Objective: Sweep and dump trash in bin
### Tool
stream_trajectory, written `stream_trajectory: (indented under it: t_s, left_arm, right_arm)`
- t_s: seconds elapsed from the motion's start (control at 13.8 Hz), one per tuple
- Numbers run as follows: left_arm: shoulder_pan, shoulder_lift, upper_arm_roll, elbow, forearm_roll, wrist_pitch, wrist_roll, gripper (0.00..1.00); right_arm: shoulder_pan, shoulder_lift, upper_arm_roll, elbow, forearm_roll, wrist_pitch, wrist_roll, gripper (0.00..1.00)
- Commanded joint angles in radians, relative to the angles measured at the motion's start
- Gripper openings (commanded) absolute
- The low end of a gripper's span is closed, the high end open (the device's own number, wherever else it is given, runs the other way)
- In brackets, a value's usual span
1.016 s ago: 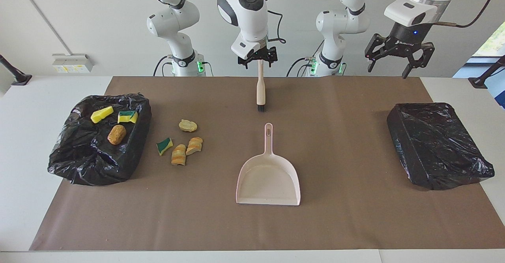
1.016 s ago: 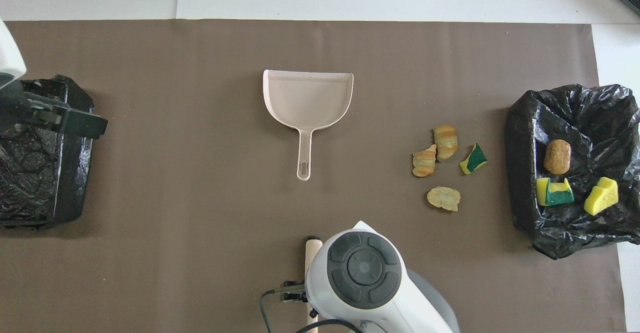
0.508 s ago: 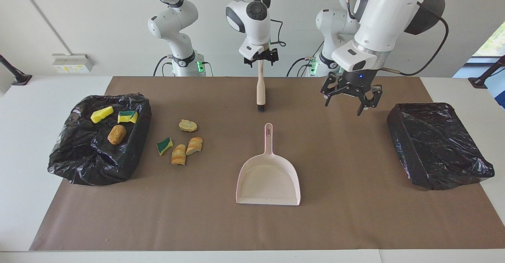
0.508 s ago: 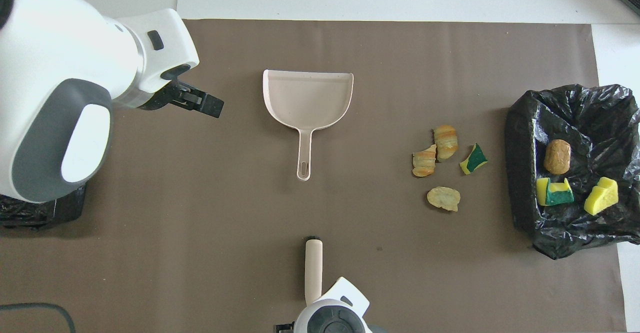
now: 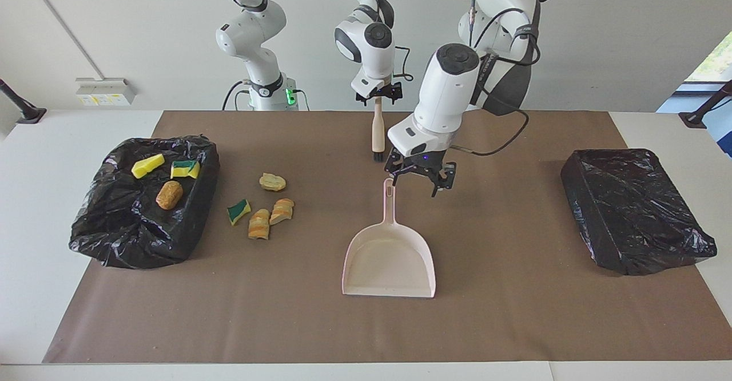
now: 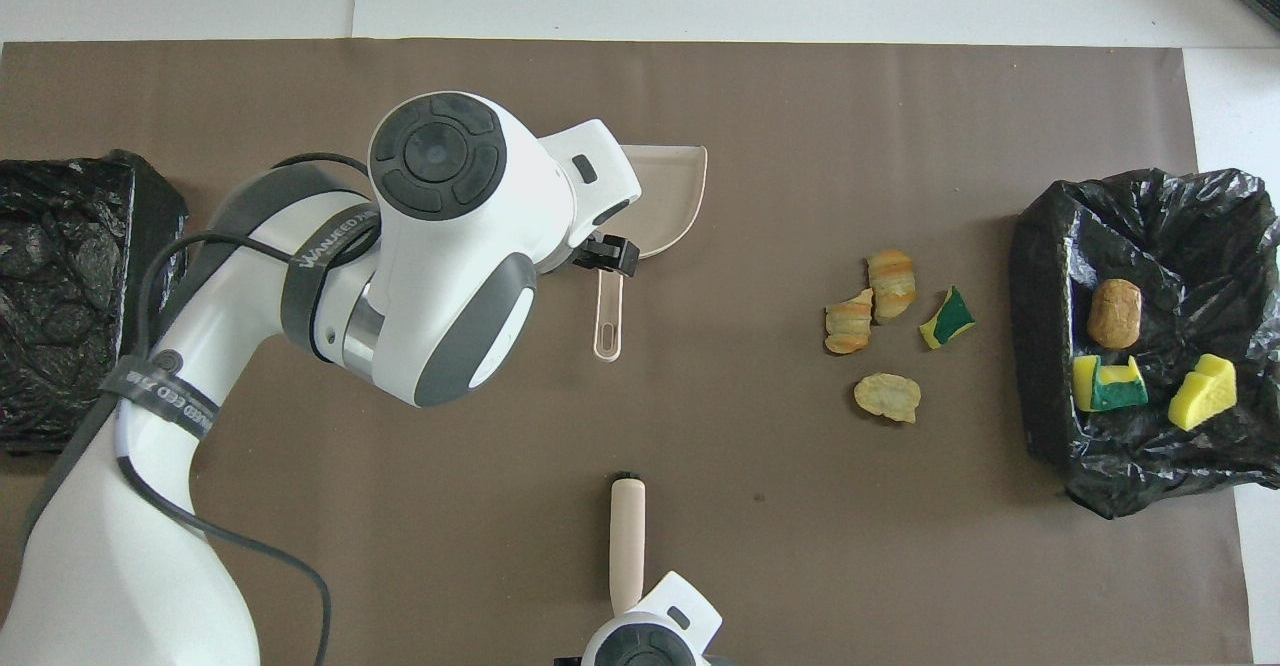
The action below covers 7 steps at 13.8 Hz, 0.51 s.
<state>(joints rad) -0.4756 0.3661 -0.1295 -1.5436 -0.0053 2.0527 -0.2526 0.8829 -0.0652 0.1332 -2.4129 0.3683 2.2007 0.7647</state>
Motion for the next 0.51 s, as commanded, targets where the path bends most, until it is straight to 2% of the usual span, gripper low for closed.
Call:
stream_trajectory:
  t_s: [0.0,0.07,0.15,0.44]
  left_arm:
    - [-0.029,0.011,0.016,-0.081,0.025,0.104,-0.071,1.0]
    - [-0.031,0.01,0.016,-0.102,0.027,0.109,-0.073,1.0]
    - [-0.032,0.01,0.016,-0.124,0.028,0.112,-0.074,1.0]
    - [-0.04,0.043,0.016,-0.127,0.065,0.187,-0.154,1.0]
  right_arm:
    - [0.005,-0.01,-0.003,-0.017,0.02,0.016,0.007,0.37]
    - [0.007,-0.002,-0.003,-0.015,0.018,0.022,0.007,0.21]
    - [0.007,0.005,-0.003,-0.012,0.018,0.016,0.008,0.0]
    - [-0.021,0.013,-0.009,0.011,-0.003,-0.038,0.004,0.0]
